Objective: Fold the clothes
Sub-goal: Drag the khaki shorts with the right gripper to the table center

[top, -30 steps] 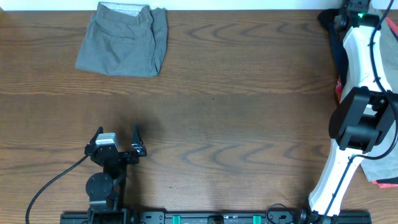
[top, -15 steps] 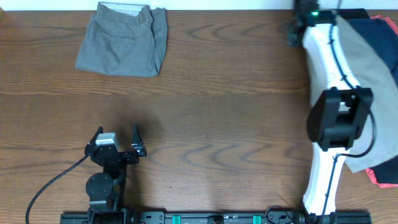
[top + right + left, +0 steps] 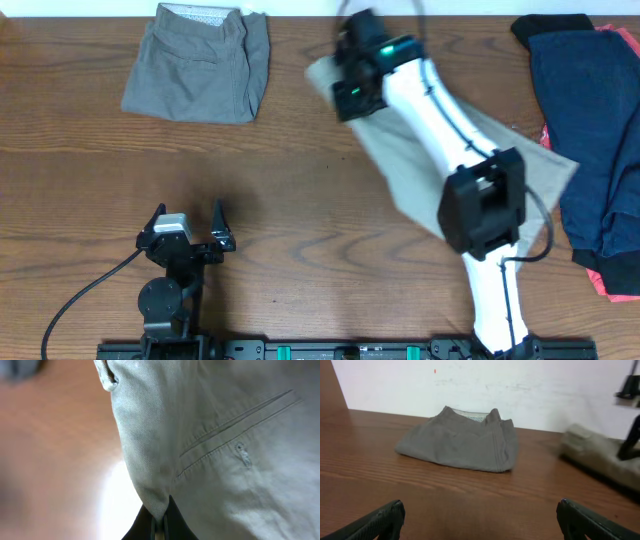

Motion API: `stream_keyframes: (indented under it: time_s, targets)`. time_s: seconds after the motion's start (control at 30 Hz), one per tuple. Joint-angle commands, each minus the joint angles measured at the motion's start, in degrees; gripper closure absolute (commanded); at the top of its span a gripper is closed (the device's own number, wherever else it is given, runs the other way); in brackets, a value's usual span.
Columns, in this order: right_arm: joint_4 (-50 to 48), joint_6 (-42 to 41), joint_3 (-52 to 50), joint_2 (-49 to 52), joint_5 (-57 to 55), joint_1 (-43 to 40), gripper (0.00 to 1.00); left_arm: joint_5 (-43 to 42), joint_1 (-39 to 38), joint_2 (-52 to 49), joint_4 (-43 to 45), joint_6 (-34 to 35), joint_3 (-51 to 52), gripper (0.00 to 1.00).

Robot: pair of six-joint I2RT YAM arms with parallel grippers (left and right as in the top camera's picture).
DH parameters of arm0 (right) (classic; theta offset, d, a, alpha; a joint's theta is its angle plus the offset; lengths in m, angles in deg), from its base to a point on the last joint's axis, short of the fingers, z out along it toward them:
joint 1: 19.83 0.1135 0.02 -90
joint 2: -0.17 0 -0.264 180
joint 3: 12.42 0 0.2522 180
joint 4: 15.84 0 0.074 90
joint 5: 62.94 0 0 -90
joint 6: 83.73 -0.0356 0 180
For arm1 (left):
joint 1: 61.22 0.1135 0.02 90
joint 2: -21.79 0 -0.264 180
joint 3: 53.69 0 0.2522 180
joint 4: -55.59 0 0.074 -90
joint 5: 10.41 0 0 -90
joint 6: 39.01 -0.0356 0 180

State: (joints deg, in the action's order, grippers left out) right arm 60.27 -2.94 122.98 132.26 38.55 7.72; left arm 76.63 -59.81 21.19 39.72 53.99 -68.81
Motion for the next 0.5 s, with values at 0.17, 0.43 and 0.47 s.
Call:
stream_keyframes:
  time_s: [0.17,0.43,0.47]
  targets:
    - [6.3,-1.8,0.4,-1.4,8.9,11.3,0.99,0.9,0.2,0.4,-1.7,0.3,1.1,0.02]
    - [9.1,-1.9,0.4,-1.4,13.4,17.7,0.99,0.9,0.2,0.4,-1.7,0.3,1.1,0.02]
    - [9.2,-1.9,0.4,-1.4,14.7,18.0,0.99,0.9,0.2,0.4,-1.7,0.3,1.1,0.02]
